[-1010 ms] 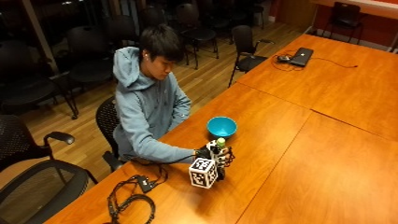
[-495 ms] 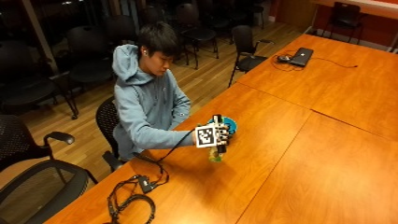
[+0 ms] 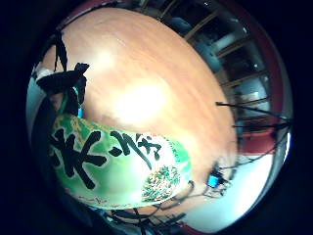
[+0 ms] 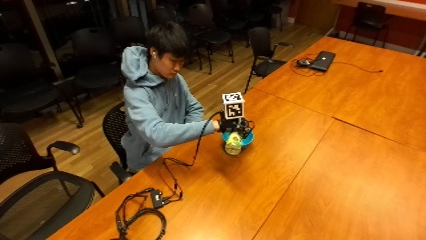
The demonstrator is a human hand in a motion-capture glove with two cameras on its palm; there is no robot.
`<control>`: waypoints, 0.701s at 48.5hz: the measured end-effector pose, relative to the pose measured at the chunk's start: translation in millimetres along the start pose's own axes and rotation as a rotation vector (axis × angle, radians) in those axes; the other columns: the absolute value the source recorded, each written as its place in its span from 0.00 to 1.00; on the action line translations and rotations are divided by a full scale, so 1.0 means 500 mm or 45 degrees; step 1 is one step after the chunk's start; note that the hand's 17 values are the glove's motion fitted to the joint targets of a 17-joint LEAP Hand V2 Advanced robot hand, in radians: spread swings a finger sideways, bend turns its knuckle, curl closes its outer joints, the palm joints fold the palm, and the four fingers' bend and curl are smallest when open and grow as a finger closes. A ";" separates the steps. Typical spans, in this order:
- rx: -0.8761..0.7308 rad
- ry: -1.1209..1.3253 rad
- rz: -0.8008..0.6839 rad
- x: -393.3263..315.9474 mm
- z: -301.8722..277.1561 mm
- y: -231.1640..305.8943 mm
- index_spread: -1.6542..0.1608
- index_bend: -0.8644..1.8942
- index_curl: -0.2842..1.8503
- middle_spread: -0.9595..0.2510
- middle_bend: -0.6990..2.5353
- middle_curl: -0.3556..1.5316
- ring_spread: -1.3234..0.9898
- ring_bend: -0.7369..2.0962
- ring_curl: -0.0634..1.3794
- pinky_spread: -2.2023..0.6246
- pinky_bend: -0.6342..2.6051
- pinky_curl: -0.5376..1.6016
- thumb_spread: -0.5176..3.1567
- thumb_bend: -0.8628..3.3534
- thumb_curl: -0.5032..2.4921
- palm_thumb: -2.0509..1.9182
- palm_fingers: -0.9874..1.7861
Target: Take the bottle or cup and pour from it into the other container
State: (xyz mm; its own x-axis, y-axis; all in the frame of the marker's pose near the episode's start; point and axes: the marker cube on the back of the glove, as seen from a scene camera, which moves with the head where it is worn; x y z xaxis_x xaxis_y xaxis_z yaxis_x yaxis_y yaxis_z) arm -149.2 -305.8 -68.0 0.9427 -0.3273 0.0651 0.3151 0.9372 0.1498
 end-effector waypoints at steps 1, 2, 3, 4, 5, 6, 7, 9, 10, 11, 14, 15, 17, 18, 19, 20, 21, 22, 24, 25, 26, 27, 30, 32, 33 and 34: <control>-0.015 0.085 -0.007 -0.017 0.007 -0.003 0.86 0.38 0.35 0.76 0.31 0.45 0.51 0.43 0.35 0.71 0.35 0.44 0.21 0.19 0.40 0.77 0.80; -0.035 0.173 -0.018 -0.030 0.011 -0.005 0.86 0.38 0.35 0.76 0.31 0.45 0.51 0.43 0.35 0.71 0.35 0.44 0.21 0.20 0.40 0.77 0.80; -0.059 0.267 -0.034 -0.041 0.014 -0.006 0.86 0.38 0.35 0.76 0.31 0.45 0.51 0.43 0.35 0.71 0.35 0.44 0.21 0.20 0.40 0.77 0.80; -0.084 0.364 -0.054 -0.052 0.018 -0.007 0.86 0.38 0.35 0.76 0.31 0.45 0.51 0.43 0.35 0.71 0.35 0.44 0.21 0.20 0.40 0.77 0.80; -0.110 0.457 -0.075 -0.064 0.024 -0.009 0.86 0.38 0.35 0.76 0.31 0.45 0.51 0.43 0.35 0.71 0.35 0.44 0.21 0.20 0.40 0.77 0.80; -0.136 0.537 -0.089 -0.077 0.031 -0.010 0.86 0.38 0.35 0.76 0.31 0.45 0.51 0.43 0.36 0.71 0.35 0.44 0.21 0.20 0.40 0.77 0.80; -0.162 0.600 -0.092 -0.092 0.039 -0.013 0.86 0.38 0.35 0.76 0.31 0.45 0.51 0.43 0.36 0.71 0.34 0.44 0.21 0.20 0.40 0.77 0.80; -0.215 0.684 -0.081 -0.122 0.054 -0.018 0.86 0.38 0.35 0.76 0.31 0.45 0.51 0.43 0.36 0.71 0.34 0.44 0.21 0.20 0.40 0.77 0.80; -0.241 0.715 -0.078 -0.135 0.060 -0.020 0.86 0.38 0.35 0.76 0.31 0.45 0.51 0.43 0.36 0.71 0.34 0.44 0.21 0.19 0.40 0.77 0.80; -0.265 0.742 -0.082 -0.145 0.065 -0.022 0.86 0.38 0.35 0.76 0.31 0.45 0.51 0.42 0.36 0.71 0.34 0.44 0.21 0.19 0.40 0.76 0.80; -0.332 0.827 -0.115 -0.171 0.080 -0.027 0.86 0.38 0.35 0.76 0.31 0.45 0.51 0.42 0.36 0.70 0.34 0.44 0.21 0.19 0.40 0.76 0.80; -0.352 0.857 -0.123 -0.180 0.085 -0.029 0.86 0.38 0.36 0.76 0.31 0.45 0.51 0.42 0.36 0.70 0.34 0.44 0.21 0.19 0.40 0.76 0.80; -0.386 0.908 -0.128 -0.200 0.098 -0.034 0.86 0.38 0.36 0.76 0.31 0.45 0.51 0.42 0.36 0.70 0.34 0.44 0.21 0.19 0.40 0.76 0.80; -0.400 0.928 -0.126 -0.209 0.103 -0.037 0.86 0.38 0.35 0.75 0.31 0.45 0.50 0.42 0.36 0.70 0.34 0.44 0.21 0.19 0.40 0.76 0.80; -0.411 0.948 -0.121 -0.215 0.109 -0.041 0.86 0.38 0.35 0.75 0.31 0.45 0.50 0.42 0.36 0.70 0.34 0.44 0.21 0.19 0.40 0.76 0.80; -0.419 0.968 -0.113 -0.219 0.112 -0.044 0.86 0.38 0.35 0.75 0.31 0.45 0.50 0.42 0.36 0.70 0.34 0.44 0.21 0.19 0.40 0.76 0.80; -0.424 0.986 -0.100 -0.220 0.115 -0.048 0.86 0.38 0.35 0.75 0.31 0.45 0.50 0.42 0.36 0.70 0.34 0.44 0.21 0.19 0.40 0.76 0.80; -0.425 0.992 -0.080 -0.219 0.115 -0.051 0.85 0.38 0.35 0.75 0.31 0.45 0.50 0.42 0.36 0.70 0.34 0.44 0.21 0.19 0.40 0.76 0.80; -0.417 0.934 -0.009 -0.221 0.114 -0.060 0.85 0.38 0.35 0.75 0.31 0.45 0.50 0.42 0.36 0.70 0.34 0.44 0.21 0.19 0.40 0.76 0.80; -0.410 0.880 0.032 -0.229 0.117 -0.065 0.85 0.38 0.35 0.75 0.31 0.45 0.50 0.42 0.36 0.70 0.34 0.44 0.21 0.19 0.40 0.76 0.80; -0.407 0.843 0.052 -0.241 0.123 -0.069 0.85 0.38 0.35 0.75 0.31 0.45 0.50 0.42 0.36 0.70 0.34 0.44 0.21 0.19 0.40 0.76 0.80; -0.414 0.839 0.042 -0.253 0.132 -0.070 0.85 0.38 0.35 0.75 0.31 0.45 0.50 0.42 0.36 0.70 0.35 0.44 0.21 0.19 0.40 0.76 0.80; -0.449 0.902 -0.043 -0.280 0.154 -0.065 0.85 0.38 0.35 0.75 0.31 0.45 0.50 0.42 0.36 0.70 0.34 0.44 0.21 0.20 0.40 0.76 0.80; -0.455 0.900 -0.054 -0.292 0.161 -0.065 0.85 0.38 0.35 0.75 0.31 0.45 0.50 0.42 0.36 0.70 0.34 0.44 0.21 0.19 0.40 0.76 0.80; -0.456 0.897 -0.054 -0.294 0.162 -0.065 0.85 0.38 0.35 0.75 0.31 0.45 0.50 0.42 0.36 0.70 0.34 0.44 0.21 0.19 0.40 0.76 0.80; -0.456 0.895 -0.054 -0.295 0.163 -0.065 0.85 0.38 0.35 0.75 0.31 0.45 0.50 0.42 0.36 0.70 0.34 0.44 0.21 0.19 0.40 0.76 0.80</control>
State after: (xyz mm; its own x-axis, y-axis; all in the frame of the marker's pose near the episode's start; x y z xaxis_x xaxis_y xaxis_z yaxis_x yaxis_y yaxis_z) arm -307.5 -297.8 -2.2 0.7398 -0.3225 -0.5905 0.2558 0.9466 -0.1964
